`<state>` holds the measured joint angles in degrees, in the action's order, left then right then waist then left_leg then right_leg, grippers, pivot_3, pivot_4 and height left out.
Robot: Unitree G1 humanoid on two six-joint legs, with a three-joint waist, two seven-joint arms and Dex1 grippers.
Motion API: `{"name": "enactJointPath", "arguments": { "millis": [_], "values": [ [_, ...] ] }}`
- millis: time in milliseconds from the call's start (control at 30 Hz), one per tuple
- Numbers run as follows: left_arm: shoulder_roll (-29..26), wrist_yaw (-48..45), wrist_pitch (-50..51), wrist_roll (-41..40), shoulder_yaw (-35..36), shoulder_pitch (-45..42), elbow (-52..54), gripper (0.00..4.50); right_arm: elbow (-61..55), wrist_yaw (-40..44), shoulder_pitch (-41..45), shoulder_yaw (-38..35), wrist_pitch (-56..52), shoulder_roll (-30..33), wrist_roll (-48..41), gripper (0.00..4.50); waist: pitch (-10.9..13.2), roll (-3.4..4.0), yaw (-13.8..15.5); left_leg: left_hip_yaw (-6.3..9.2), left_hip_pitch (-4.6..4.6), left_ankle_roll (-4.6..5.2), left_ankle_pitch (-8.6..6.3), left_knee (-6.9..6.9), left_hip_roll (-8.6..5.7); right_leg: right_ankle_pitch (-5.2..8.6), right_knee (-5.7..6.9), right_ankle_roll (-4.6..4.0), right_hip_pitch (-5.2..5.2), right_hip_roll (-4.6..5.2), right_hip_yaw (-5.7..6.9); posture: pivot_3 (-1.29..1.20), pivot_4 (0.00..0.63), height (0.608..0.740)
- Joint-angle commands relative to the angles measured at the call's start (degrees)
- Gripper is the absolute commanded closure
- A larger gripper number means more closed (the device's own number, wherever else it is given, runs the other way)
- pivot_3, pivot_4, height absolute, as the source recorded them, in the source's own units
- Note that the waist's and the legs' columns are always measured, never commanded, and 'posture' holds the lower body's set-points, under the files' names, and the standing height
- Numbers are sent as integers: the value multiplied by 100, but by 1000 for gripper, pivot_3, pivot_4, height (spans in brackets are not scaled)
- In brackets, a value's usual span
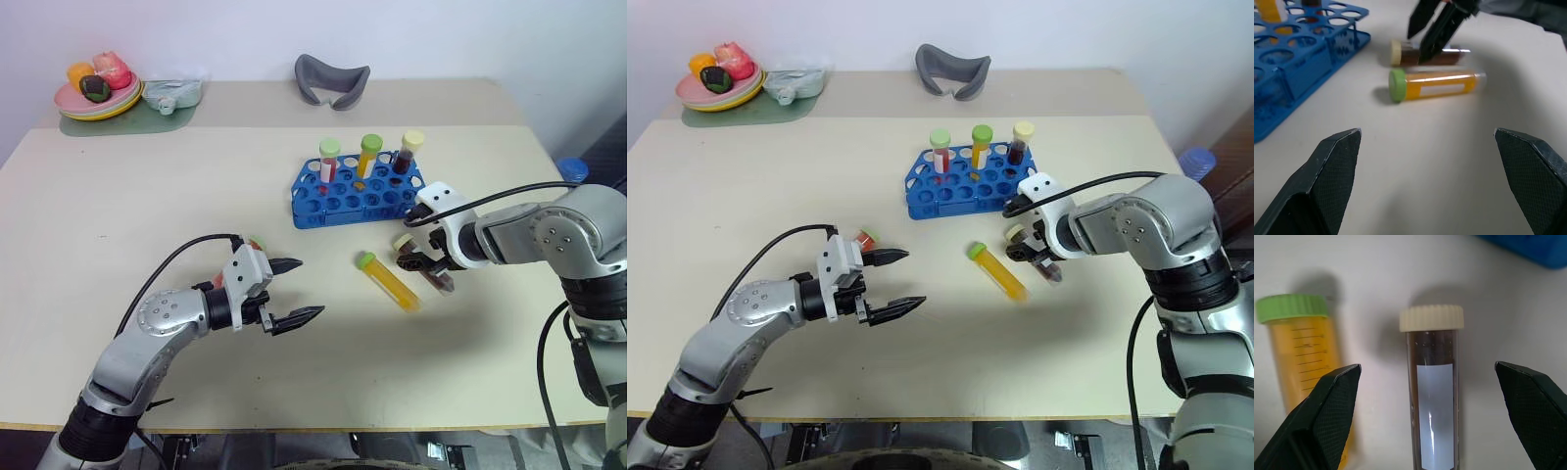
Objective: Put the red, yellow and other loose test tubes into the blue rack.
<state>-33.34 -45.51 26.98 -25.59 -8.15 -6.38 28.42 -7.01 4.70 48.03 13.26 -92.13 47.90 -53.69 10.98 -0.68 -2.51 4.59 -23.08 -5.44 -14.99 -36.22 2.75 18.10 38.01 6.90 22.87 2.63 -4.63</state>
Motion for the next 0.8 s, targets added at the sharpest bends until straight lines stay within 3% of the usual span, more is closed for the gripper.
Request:
{"name": "enactJointPath", "arguments": {
  "millis": [33, 333, 567, 800],
  "values": [
    [63, 67, -110, 88, -98, 95, 234, 43, 304, -364, 324, 142, -37, -3, -283, 0, 0, 0, -1, 0, -1, 0, 0, 0, 0, 0, 0, 0, 1, 0, 0, 0, 150, 740],
    [77, 63, -234, 135, 3, 227, 154, 43, 777, -759, 627, 454, -37, -74, -613, 0, 0, 1, 5, 2, -16, 0, 0, -2, 0, 0, 3, 0, 16, 0, 1, 0, 150, 740],
    [81, 53, -214, 80, 62, 221, 181, 0, 764, -979, 660, 475, -37, -76, -716, 3351, -1, 1, 2, 1, -22, 0, 0, -3, 0, 0, 6, 0, 24, 0, 1, 0, 150, 740],
    [103, -5, -250, 94, 31, 174, 108, 0, 728, -1132, 635, 400, -37, -32, -894, 3351, -1, 1, 3, 1, -23, 0, 0, -3, 0, 0, 6, 0, 25, -1, 1, 0, 150, 740]
  ]
}}
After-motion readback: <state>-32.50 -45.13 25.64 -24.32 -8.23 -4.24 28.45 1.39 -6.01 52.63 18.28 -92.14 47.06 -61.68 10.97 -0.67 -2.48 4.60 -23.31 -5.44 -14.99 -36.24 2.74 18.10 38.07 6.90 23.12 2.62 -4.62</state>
